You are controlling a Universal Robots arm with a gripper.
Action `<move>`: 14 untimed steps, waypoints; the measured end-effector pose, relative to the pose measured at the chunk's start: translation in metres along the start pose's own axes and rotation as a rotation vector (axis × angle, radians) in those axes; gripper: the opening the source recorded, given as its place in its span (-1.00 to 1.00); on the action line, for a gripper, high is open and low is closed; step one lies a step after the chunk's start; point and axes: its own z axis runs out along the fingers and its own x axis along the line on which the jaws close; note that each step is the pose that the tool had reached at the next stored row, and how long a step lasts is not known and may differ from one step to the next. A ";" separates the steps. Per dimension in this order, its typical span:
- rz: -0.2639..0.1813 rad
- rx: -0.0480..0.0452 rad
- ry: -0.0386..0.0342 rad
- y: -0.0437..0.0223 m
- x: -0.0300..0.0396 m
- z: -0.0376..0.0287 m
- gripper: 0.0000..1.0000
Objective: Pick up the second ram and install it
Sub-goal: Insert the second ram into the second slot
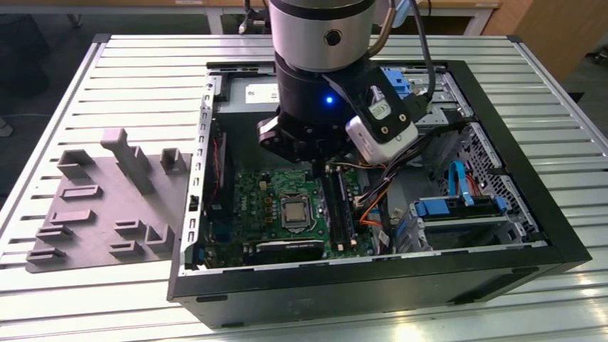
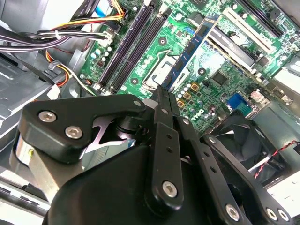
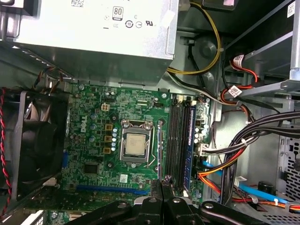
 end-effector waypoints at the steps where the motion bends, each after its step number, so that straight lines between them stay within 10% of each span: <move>1: 0.001 0.0001 0.0000 0.0000 -0.0001 0.0001 -0.76; 14: 0.015 0.0011 -0.0003 -0.0002 -0.0019 0.0020 -0.76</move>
